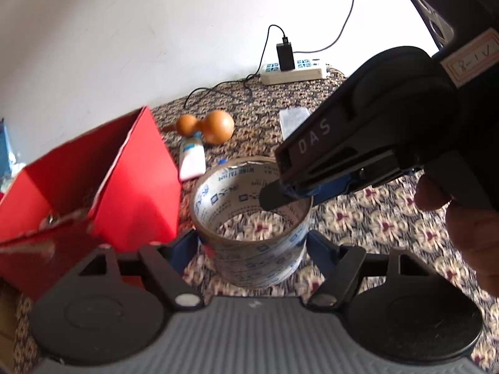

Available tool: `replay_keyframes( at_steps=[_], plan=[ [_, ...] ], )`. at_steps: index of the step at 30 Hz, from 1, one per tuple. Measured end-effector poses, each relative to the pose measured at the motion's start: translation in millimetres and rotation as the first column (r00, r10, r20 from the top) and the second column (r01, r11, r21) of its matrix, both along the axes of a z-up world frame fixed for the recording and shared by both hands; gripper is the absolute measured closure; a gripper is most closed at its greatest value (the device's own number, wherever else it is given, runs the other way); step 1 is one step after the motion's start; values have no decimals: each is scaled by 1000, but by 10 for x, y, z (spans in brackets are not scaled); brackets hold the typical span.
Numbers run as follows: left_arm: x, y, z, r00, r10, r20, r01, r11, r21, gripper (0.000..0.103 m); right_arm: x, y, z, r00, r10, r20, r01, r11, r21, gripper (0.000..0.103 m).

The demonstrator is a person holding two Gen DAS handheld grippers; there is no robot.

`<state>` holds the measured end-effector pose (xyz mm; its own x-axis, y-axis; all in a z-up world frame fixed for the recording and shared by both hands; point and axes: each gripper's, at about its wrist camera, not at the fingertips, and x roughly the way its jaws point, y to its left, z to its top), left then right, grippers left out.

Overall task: Organize rigid objects
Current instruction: 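Carry the tape roll into the red box and open the right tool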

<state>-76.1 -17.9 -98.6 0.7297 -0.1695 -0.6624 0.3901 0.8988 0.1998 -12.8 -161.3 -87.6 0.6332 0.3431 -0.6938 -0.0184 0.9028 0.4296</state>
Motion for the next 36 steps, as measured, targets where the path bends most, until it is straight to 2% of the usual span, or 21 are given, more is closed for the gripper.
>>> replay_keyframes(
  at_steps=[5,9,14,21,25,30,36],
  plan=[
    [-213,156,66,999,41,3,-41,999,16,28,-149,192,-15,997,70,-18,-70,997,18,95],
    [-345,350,164,995,103,14,-103,995,18,28,-198,421,9,989,147,3,-147,989,30,95],
    [-553,548,343,982,172,82,-176,983,52,29,-193,700,102,975,221,37,-224,971,88,95],
    [-503,876,608,966,183,183,-195,980,46,29,-80,1115,354,952,278,128,-287,956,61,95],
    [-321,1116,779,955,153,253,-160,987,6,29,96,1302,498,946,263,187,-276,960,49,95],
    [-2,1467,912,948,76,308,-67,997,-38,29,388,1532,605,955,188,229,-199,980,25,95],
    [539,1768,877,969,-24,247,54,992,-118,32,754,1741,481,977,54,207,-44,998,-53,96]
  ],
)
